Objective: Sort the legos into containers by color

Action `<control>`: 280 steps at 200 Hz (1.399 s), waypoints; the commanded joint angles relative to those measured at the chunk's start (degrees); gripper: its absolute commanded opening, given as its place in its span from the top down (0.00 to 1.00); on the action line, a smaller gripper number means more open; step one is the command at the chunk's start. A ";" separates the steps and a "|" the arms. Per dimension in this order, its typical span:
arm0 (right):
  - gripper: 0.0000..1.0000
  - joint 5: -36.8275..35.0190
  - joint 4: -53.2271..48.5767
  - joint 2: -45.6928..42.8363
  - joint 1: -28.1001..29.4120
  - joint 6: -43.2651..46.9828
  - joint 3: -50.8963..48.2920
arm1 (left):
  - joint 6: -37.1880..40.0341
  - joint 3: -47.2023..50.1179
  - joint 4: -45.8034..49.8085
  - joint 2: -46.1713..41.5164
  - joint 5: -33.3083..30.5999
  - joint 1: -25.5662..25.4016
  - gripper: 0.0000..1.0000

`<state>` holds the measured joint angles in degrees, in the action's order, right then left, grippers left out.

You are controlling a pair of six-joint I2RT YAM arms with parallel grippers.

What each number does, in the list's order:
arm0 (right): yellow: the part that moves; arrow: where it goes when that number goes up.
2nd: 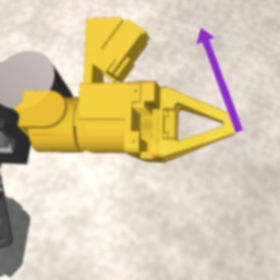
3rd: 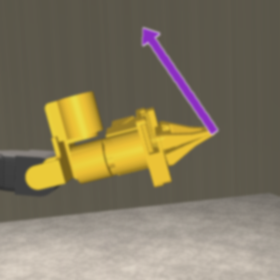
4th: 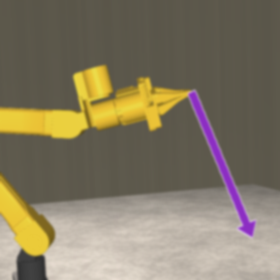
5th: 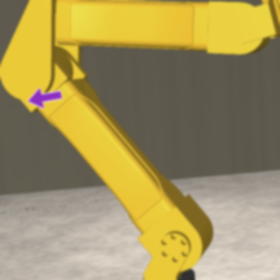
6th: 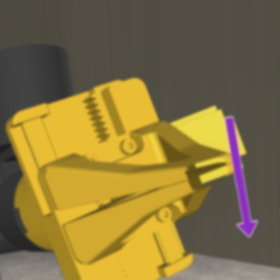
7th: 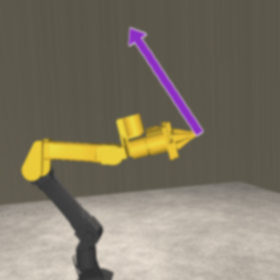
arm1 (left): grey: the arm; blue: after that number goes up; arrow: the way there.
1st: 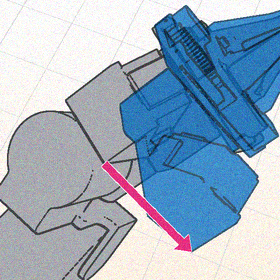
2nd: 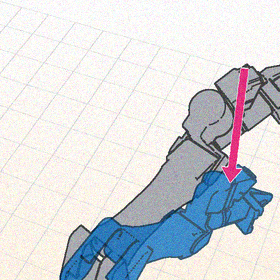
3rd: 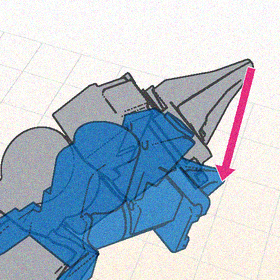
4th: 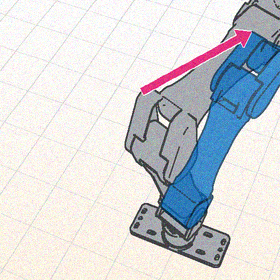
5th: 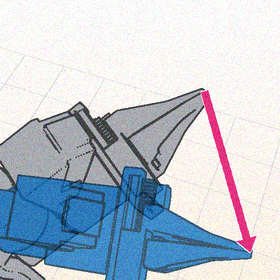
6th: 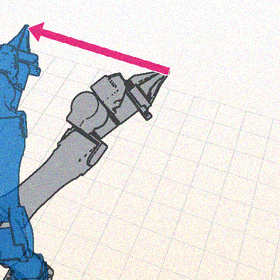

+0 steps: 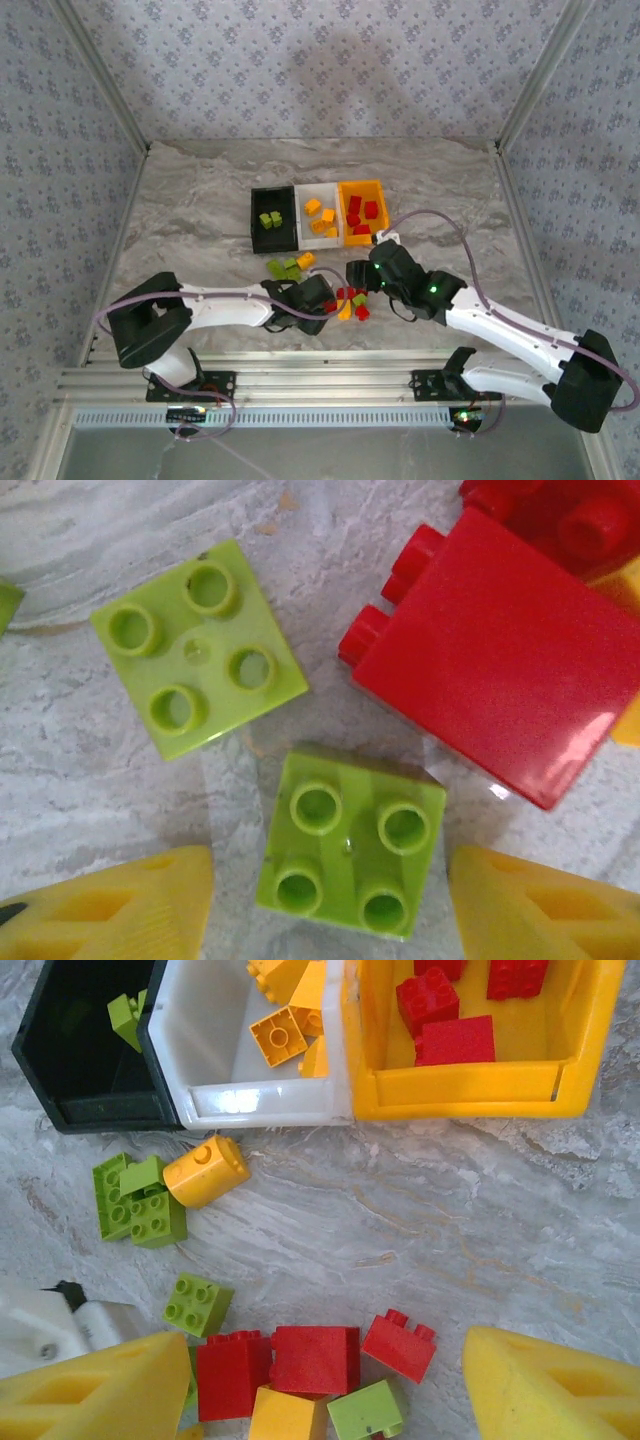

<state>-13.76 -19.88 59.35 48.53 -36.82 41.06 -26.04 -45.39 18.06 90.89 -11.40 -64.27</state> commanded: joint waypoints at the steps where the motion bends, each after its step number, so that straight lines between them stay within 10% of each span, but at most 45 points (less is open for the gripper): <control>1: 0.26 -1.00 -1.85 -1.49 -0.58 0.27 -0.93 | 1.77 -1.90 -0.74 1.83 -2.71 -0.33 0.40; 183: 0.26 -0.22 0.18 -1.33 -2.39 0.26 -1.58 | -1.25 0.65 3.99 -7.48 -9.80 0.64 0.73; 232: 0.26 0.53 1.60 -0.56 -2.99 0.26 -1.64 | -1.92 -4.00 5.34 -17.14 -9.54 13.77 0.75; 280: 0.26 0.75 1.03 -0.10 -3.51 0.01 -2.18 | -1.20 -17.58 4.18 -7.09 -6.37 26.81 0.74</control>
<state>-13.15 -18.61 59.31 45.56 -36.82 39.90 -27.07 -57.49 22.41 78.46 -19.68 -41.56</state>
